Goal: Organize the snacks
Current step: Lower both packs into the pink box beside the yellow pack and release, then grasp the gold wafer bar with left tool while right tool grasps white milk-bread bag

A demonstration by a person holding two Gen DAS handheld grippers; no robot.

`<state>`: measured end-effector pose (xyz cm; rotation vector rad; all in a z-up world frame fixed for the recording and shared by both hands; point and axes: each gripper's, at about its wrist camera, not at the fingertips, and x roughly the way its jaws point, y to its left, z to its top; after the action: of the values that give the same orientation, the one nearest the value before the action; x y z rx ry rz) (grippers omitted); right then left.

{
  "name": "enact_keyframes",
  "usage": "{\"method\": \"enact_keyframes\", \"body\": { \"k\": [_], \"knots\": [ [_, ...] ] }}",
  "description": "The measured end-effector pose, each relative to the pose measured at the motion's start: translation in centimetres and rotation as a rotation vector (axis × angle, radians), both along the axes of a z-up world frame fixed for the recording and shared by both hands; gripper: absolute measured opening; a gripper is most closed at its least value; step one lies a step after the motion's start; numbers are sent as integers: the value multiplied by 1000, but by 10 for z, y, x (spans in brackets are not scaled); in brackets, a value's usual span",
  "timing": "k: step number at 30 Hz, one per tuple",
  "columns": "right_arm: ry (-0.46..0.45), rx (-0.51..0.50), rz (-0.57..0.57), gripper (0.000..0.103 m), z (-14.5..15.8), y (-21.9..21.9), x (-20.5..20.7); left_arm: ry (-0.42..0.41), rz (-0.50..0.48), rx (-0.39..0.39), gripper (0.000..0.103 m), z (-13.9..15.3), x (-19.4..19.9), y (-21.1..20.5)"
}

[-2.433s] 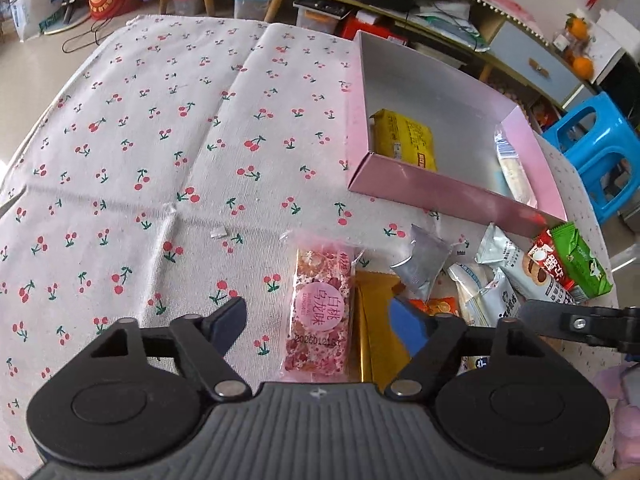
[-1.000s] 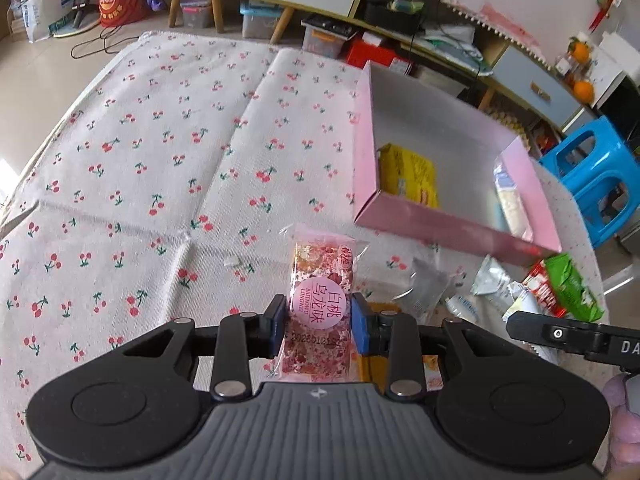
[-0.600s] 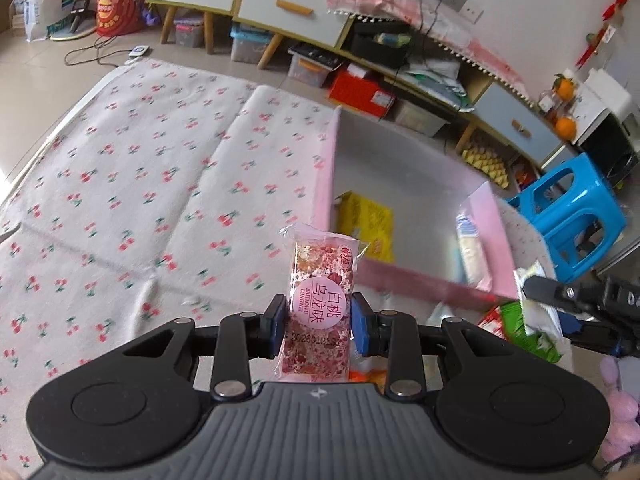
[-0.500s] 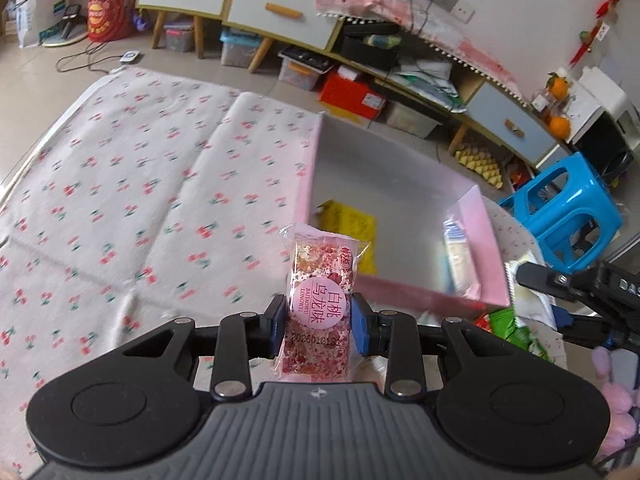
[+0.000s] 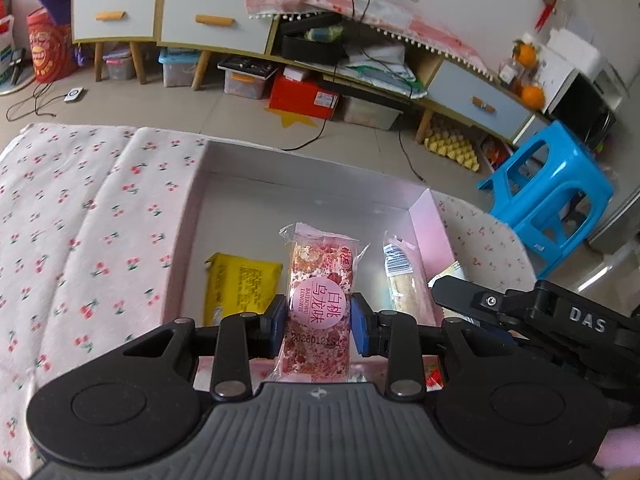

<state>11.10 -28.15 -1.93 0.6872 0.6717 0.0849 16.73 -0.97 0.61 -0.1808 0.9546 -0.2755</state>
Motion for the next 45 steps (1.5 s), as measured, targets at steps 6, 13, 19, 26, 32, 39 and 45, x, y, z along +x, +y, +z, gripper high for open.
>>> {"method": "enact_keyframes", "body": {
  "k": [6, 13, 19, 26, 32, 39, 45],
  "knots": [
    [20, 0, -9, 71, -8, 0, 2, -10, 2, 35, 30, -12, 9, -11],
    [25, -12, -14, 71, -10, 0, 3, -3, 26, 68, 30, -15, 11, -13],
    [34, 7, -24, 84, -8, -4, 3, -18, 31, 92, 45, -16, 11, -15],
    [47, 17, -36, 85, -7, -6, 3, -30, 33, 108, 58, -11, 7, -14],
    [42, -13, -19, 85, 1, 0, -2, -38, 20, 153, 66, -8, 0, -13],
    [38, -63, 13, 89, 10, 8, -12, -49, 2, 181, 75, -2, -14, -10],
    [42, -132, 74, 90, 20, 21, -22, -61, 0, 209, 84, 4, -31, -7]
  ]
}}
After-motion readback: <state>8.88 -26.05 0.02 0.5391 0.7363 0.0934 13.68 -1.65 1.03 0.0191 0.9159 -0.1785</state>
